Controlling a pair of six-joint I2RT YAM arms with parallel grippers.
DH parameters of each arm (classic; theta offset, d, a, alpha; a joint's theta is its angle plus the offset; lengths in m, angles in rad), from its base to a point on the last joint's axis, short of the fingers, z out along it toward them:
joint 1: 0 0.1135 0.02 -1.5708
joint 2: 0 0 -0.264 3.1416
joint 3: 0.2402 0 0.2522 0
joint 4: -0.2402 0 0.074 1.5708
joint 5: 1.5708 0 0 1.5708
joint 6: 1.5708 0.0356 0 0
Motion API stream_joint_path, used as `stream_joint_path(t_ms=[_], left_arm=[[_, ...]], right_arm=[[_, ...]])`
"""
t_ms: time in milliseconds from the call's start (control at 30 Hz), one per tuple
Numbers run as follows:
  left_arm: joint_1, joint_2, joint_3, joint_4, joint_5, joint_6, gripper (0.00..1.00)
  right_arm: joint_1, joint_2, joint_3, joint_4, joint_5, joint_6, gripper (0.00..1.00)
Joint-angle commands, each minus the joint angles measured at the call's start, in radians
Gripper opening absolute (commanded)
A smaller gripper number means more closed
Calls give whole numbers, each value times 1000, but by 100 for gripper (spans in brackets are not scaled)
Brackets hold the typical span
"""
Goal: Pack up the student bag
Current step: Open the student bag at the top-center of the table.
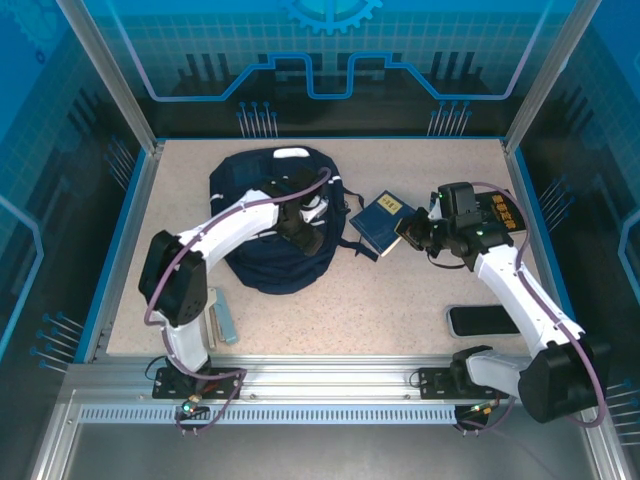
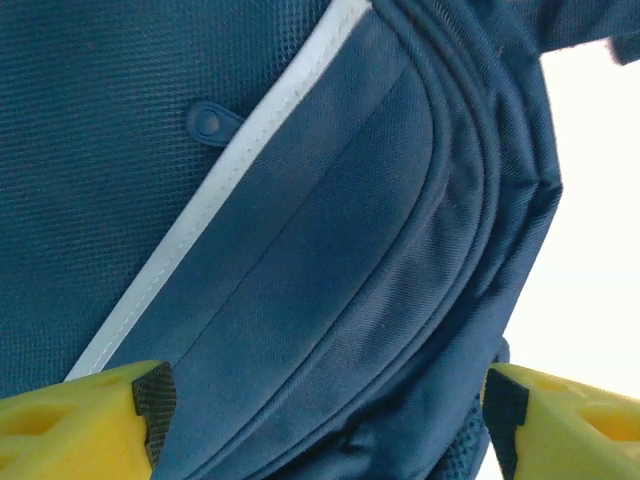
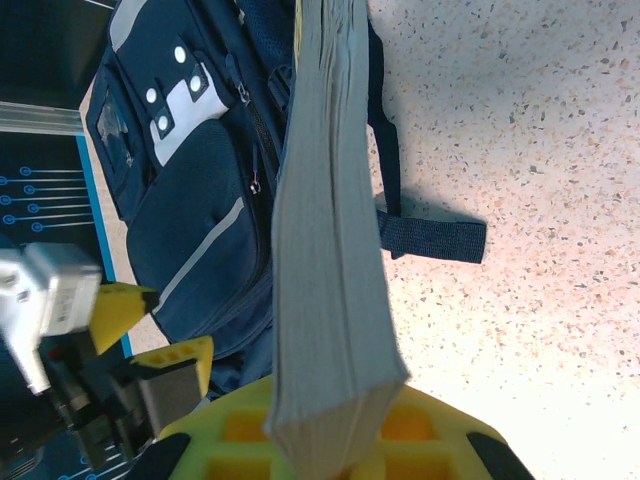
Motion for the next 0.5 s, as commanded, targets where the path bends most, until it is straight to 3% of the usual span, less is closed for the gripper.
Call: stream_joint_path(t_ms=[0,467], left_arm=[[14,49,60,-88,-15,111,76],[36,162,106,-74,-67,185,65]], right_arm=[[-16,7,42,-6,5,-6,0],[-15,39,45,12,-14,19,0]])
